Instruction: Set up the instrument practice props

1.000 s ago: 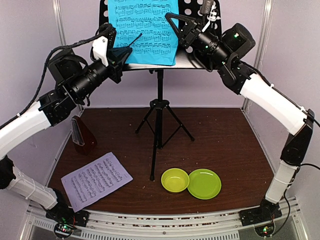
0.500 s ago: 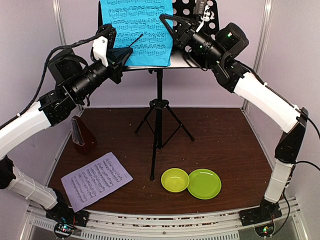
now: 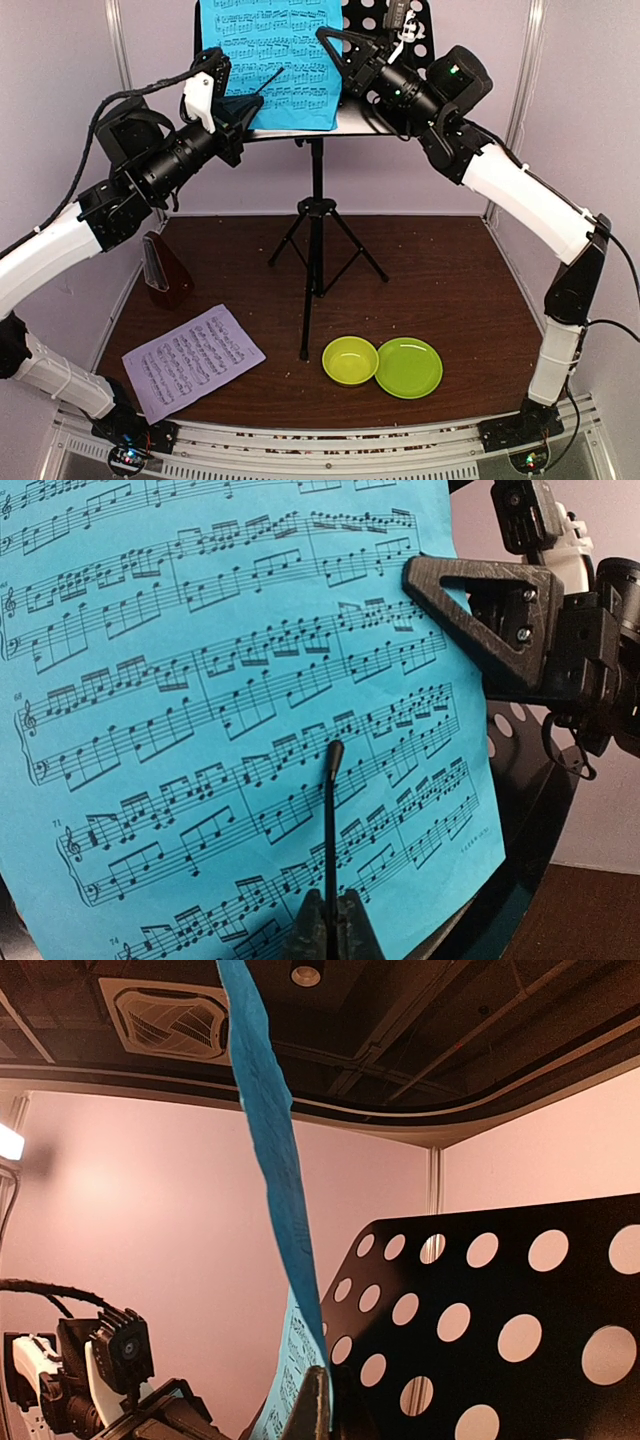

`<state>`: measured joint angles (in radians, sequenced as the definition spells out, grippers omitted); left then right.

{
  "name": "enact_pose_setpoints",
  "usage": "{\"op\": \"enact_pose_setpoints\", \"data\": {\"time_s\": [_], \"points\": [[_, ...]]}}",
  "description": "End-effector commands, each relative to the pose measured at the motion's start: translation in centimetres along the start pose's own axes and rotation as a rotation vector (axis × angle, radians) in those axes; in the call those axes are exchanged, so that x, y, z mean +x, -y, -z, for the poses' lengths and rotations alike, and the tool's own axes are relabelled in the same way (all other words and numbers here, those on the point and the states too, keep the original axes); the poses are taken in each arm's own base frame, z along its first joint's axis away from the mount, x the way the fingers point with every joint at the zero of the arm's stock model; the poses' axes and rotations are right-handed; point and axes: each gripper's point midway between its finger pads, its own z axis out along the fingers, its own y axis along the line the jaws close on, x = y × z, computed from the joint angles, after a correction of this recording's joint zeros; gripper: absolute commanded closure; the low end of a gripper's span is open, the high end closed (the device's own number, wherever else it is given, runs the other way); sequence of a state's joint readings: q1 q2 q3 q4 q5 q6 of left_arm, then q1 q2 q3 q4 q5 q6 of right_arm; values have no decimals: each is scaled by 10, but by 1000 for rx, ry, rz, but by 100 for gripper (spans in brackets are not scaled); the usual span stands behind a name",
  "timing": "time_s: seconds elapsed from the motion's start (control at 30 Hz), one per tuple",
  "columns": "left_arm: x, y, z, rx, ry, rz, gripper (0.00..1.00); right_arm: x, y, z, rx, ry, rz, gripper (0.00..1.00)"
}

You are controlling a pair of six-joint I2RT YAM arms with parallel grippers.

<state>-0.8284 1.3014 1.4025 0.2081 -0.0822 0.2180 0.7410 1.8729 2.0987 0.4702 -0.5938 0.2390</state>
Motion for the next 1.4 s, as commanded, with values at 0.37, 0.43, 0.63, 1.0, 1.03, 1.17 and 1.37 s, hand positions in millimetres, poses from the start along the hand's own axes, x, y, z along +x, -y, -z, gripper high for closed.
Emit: {"op": "enact_pose_setpoints", "data": {"time_s": [0.37,0.43,0.63,1.0,1.03,1.17,1.37], "points": [[-42,9,9,80,154,-4,100,33,-3,-11,-3,-31,-35,89],[-42,9,9,79,154,-6,100,33,-4,-11,-2,-31,-32,83],[-44,7,10,74,157,-7,100,30,-1,-9,24,-27,-28,63],[-43,1,12,46,145,7,100,14,8,2,111,6,-1,31],[-43,1,12,45,144,7,100,13,9,3,122,11,3,30],[-41,0,13,38,136,7,83,5,13,8,158,35,8,20],[-42,0,14,41,132,9,65,-4,13,10,167,59,5,13]]}}
